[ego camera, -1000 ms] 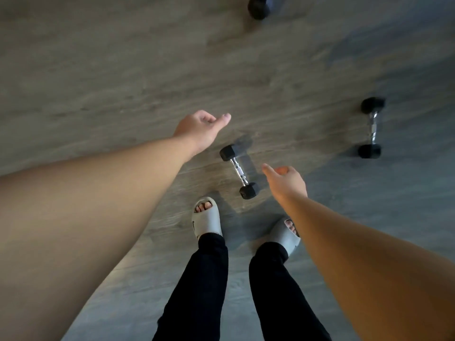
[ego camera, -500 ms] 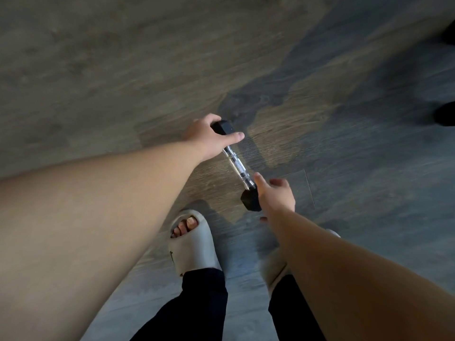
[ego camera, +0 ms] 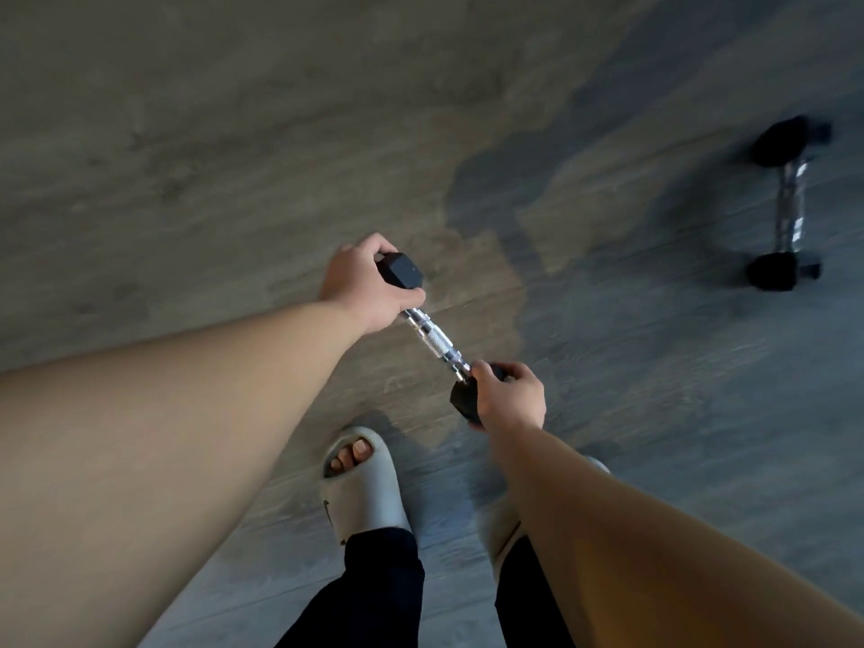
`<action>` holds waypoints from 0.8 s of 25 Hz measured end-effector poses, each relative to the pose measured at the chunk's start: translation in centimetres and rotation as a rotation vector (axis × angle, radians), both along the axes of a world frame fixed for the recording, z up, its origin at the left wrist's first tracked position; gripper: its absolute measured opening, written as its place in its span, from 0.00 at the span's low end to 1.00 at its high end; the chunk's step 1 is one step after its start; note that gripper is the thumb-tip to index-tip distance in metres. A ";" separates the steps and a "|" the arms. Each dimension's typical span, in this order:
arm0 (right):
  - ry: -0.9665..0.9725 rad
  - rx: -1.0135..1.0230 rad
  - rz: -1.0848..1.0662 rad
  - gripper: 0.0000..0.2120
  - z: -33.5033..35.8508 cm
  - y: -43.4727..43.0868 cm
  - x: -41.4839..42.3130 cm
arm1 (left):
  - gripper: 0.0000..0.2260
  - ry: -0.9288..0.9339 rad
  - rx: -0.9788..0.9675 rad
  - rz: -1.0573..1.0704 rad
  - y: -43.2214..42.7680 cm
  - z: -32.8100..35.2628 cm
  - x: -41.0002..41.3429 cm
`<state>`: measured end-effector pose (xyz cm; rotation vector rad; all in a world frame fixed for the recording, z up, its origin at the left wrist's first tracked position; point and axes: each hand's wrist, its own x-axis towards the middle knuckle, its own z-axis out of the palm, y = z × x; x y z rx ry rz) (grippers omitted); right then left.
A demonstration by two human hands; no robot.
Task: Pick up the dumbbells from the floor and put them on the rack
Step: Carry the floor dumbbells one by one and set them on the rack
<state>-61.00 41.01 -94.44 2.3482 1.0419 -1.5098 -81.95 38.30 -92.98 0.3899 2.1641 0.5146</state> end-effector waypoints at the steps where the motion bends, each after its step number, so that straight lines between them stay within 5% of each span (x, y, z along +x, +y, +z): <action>1: 0.017 0.023 -0.005 0.07 2.6 0.9 -1.1 | 0.21 0.008 0.014 0.002 0.8 3.1 -1.1; 13: 0.455 0.266 -0.173 0.07 53.8 11.2 -27.6 | 0.25 0.339 0.324 -0.089 11.0 60.3 -26.4; 20: 0.797 0.233 -0.342 0.25 71.4 16.9 -43.6 | 0.26 0.565 0.486 -0.179 16.3 83.0 -40.1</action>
